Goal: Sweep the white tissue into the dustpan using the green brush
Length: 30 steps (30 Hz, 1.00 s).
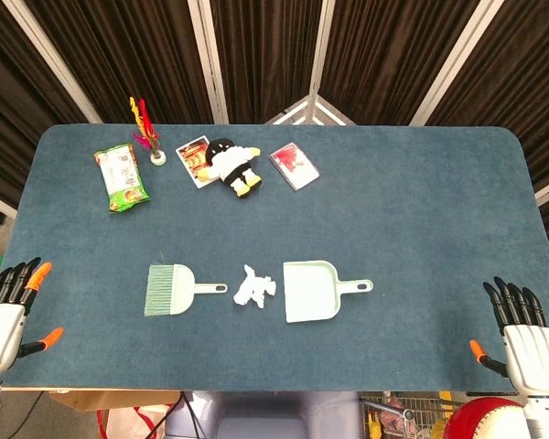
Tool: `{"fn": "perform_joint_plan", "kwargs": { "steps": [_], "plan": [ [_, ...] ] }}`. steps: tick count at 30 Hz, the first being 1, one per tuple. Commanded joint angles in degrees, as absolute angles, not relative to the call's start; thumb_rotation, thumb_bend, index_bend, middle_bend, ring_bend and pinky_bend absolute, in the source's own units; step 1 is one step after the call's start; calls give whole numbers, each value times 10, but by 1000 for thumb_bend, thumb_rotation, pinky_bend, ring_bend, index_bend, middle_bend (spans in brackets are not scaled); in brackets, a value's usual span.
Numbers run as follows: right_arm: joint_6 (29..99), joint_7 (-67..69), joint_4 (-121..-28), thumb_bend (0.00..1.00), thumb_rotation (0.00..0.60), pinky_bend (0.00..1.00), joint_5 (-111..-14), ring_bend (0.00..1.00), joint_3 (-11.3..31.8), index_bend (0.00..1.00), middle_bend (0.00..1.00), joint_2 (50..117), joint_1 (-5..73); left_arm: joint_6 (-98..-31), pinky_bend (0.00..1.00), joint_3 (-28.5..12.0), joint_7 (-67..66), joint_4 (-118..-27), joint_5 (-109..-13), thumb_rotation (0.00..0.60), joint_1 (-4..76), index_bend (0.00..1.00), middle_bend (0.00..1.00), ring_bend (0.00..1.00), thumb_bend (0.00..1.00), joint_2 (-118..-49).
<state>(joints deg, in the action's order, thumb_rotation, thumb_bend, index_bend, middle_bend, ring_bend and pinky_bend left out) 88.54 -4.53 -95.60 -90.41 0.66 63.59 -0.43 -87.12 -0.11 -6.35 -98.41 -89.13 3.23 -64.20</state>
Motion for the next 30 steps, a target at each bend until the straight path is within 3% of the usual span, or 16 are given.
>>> {"fn": "perform_joint_plan", "kwargs": {
  "steps": [1, 30],
  "plan": [
    [885, -41, -957, 264, 600, 0, -903, 0, 6, 0, 0, 631, -5, -869, 0, -3, -55, -986, -883, 600, 31, 0, 0, 0, 0, -640],
    [868, -51, -972, 264, 600, 0, -899, 0, 1, 0, 0, 626, -1, -862, 0, 0, -58, -996, -878, 600, 29, 0, 0, 0, 0, -636]
  ]
}}
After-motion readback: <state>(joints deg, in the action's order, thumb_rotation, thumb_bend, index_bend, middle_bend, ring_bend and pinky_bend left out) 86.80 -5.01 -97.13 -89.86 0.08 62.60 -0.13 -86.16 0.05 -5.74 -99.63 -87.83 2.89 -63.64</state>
